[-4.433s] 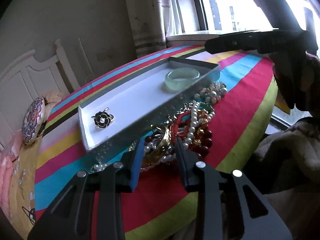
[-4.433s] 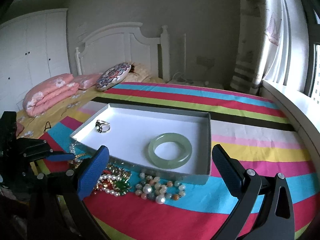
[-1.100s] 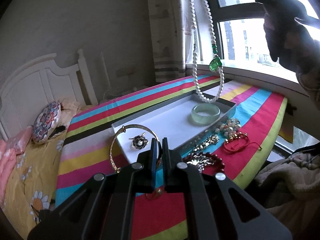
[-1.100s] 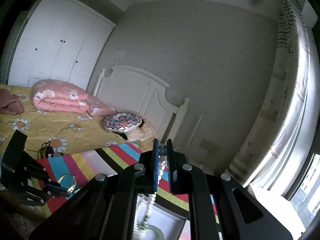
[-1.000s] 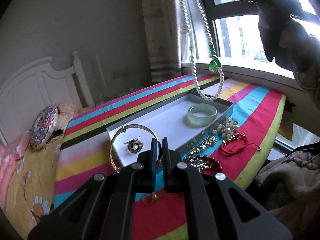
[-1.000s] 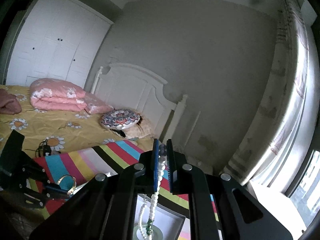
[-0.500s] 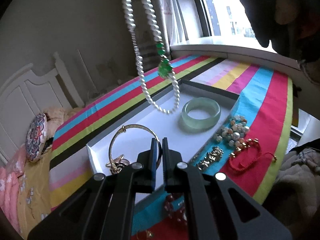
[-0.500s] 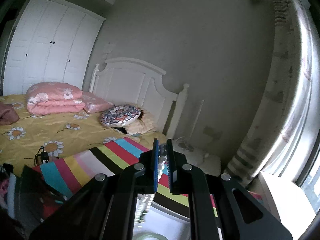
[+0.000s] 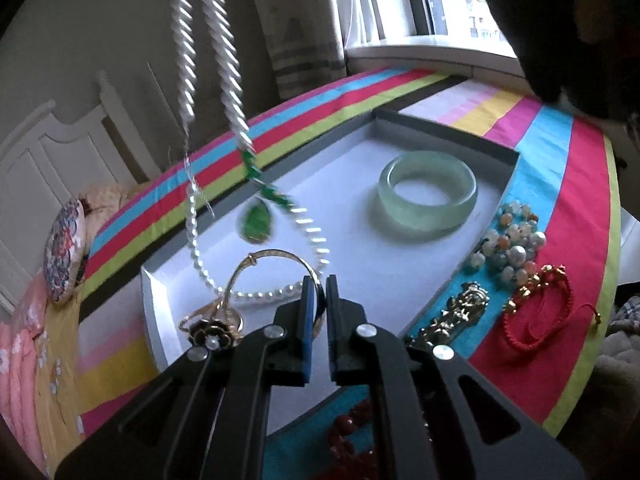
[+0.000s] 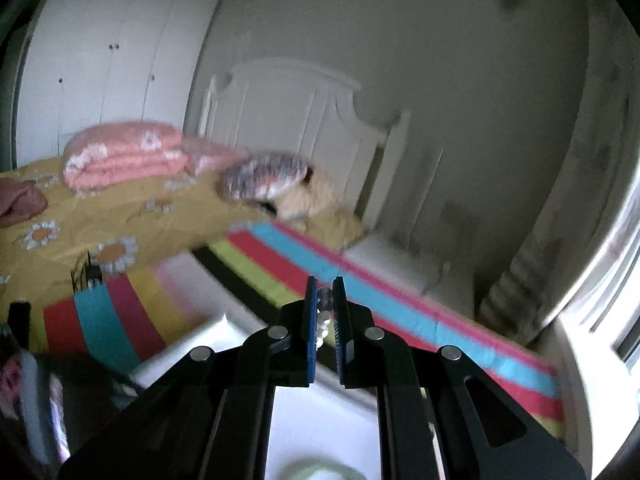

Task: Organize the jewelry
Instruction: 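Lift the pearl necklace into the tray with the right tool while the left tool places the gold bangle, then grasp the silver ornament on the red bead bracelet with the right tool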

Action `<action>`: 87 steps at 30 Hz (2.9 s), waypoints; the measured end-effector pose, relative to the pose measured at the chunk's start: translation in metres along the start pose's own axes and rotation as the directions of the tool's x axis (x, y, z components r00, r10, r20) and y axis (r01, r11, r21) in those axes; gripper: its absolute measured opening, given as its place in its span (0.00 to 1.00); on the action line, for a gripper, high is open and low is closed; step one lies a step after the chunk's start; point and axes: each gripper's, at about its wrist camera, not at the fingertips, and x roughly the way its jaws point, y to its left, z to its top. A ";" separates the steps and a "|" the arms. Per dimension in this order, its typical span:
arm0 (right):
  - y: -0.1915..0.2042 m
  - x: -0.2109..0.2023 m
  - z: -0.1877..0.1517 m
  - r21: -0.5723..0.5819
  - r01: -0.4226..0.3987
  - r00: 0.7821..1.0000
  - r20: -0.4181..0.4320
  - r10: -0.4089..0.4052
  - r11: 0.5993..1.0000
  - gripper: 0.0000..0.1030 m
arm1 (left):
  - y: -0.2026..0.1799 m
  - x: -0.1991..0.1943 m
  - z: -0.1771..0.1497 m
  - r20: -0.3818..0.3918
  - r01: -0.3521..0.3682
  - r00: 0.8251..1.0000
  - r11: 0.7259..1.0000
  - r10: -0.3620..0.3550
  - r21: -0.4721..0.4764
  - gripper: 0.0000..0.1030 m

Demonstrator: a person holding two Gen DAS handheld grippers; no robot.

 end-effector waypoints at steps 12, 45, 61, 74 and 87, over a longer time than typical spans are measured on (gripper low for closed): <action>-0.047 0.063 -0.081 0.179 0.014 0.958 -0.285 0.038 0.984 0.09 | 0.024 0.004 -0.002 -0.012 -0.024 1.000 0.995 0.023 -0.101 0.51; 0.077 -0.067 -0.138 0.097 -0.259 0.940 -0.202 0.274 0.961 0.66 | 0.089 -0.121 -0.099 0.006 -0.278 0.947 0.833 0.320 -0.478 0.97; 0.106 -0.027 -0.128 0.000 -0.344 0.901 -0.283 0.330 0.939 0.57 | 0.045 -0.111 -0.113 0.039 -0.181 0.977 0.919 0.208 -0.349 0.97; 0.114 -0.027 -0.131 -0.081 -0.403 0.877 -0.320 0.359 0.912 0.15 | 0.050 -0.107 -0.118 0.046 -0.101 0.991 0.918 0.129 -0.385 0.97; 0.117 -0.026 -0.134 -0.030 -0.441 0.854 -0.322 0.409 0.897 0.16 | 0.029 -0.103 -0.117 0.048 -0.042 0.997 0.945 0.061 -0.324 0.97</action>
